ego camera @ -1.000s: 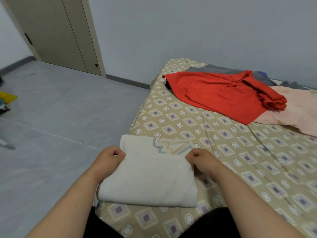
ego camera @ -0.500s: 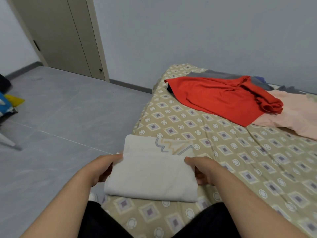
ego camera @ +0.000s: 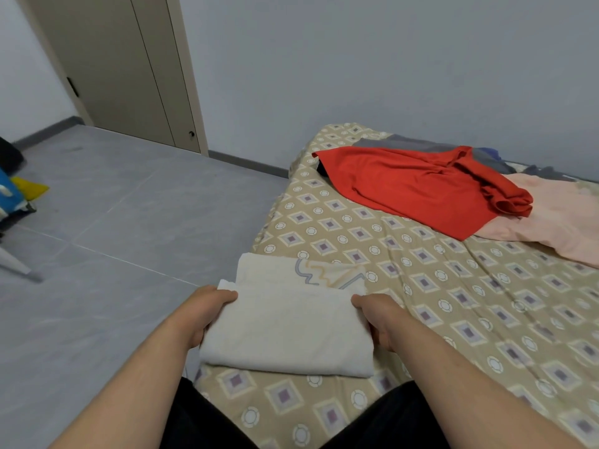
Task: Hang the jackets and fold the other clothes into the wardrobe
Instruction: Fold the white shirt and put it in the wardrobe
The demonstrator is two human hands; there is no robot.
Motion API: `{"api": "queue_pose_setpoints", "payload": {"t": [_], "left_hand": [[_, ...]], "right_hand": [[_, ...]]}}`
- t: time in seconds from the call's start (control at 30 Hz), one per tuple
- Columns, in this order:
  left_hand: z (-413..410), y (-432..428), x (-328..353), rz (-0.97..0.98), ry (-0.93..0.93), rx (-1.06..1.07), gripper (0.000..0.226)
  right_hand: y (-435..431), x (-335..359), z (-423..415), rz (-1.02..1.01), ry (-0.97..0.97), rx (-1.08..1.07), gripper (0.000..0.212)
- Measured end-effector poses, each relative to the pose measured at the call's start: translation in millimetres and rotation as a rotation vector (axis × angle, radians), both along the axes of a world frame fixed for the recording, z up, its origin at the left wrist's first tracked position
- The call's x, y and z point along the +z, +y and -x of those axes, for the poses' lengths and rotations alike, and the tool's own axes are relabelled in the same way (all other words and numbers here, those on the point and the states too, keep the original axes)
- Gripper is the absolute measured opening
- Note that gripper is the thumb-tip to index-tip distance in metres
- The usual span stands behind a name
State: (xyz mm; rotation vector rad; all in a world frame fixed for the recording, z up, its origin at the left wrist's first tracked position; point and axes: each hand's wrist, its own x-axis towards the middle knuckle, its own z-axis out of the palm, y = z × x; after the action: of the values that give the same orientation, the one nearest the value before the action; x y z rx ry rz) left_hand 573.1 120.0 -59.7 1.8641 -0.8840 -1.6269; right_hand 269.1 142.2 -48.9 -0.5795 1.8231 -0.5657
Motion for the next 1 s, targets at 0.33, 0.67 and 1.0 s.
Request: {"api": "queue_pose_setpoints", "payload": {"t": [0.33,0.67,1.0], "left_hand": [[-9,-11,5,0.071,0.078,-0.091,0.016],[9,-39,-14,0.098,0.174,0.077,0.019],[3,-43,-18,0.285,0.188,0.072,0.022]], "right_hand": [[-8,-7,-1,0.203,-0.038,-0.05,0.015],[-37,-13,-1,0.307,-0.13,-0.235,0.015],[-50,-24,7,0.295,-0.068,-0.279,0.011]]}}
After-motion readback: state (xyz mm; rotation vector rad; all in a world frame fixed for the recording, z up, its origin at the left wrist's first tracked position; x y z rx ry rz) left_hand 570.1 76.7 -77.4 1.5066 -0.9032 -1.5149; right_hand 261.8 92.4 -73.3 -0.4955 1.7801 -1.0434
